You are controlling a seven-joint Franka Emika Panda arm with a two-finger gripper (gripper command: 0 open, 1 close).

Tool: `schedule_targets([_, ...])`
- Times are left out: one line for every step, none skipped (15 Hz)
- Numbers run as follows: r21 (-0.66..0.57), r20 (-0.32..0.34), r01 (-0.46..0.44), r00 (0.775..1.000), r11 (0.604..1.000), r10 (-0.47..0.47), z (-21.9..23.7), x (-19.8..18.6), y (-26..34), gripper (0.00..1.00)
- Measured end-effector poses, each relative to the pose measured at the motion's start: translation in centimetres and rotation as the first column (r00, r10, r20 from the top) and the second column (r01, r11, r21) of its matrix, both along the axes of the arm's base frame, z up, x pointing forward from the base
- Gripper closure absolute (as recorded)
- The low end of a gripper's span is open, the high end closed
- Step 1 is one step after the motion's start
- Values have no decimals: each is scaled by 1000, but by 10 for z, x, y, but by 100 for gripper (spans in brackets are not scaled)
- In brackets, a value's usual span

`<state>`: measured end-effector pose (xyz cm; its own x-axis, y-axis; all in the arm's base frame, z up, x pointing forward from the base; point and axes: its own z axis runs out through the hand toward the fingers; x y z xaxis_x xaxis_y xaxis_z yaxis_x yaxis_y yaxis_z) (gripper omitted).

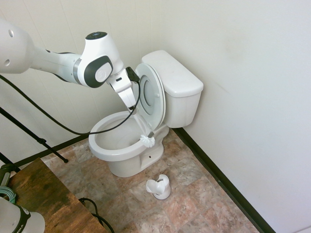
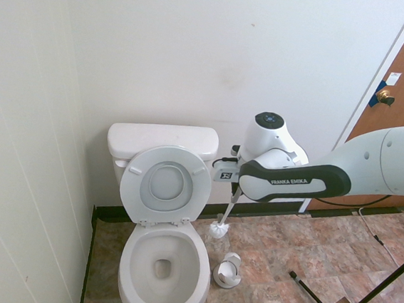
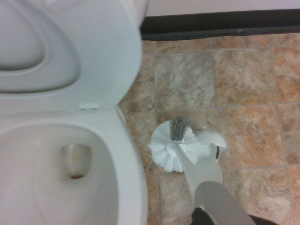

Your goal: Clean the toilet

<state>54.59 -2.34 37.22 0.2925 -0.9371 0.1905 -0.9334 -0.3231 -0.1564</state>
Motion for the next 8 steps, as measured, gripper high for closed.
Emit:
schedule_targets([-1, 0, 16, 1000, 1000, -16, -4, -1, -13, 100])
schedule_targets([-1, -1, 26, 1000, 1000, -26, -7, -2, -23, 100])
schedule_targets([-1, 0, 27, 1000, 1000, -27, -7, -1, -23, 100])
schedule_targets([-1, 1, 28, 1000, 1000, -28, -10, -1, -24, 100])
schedule_targets([-2, 2, 31, 1000, 1000, -31, -14, 0, -25, 100])
schedule_targets([-6, 5, 39, 999, 999, -39, -22, -2, -28, 100])
schedule_targets([-11, 8, 51, 999, 999, -51, -31, -5, -32, 100])
schedule_targets([-16, 10, 64, 998, 998, -63, -41, -9, -36, 100])
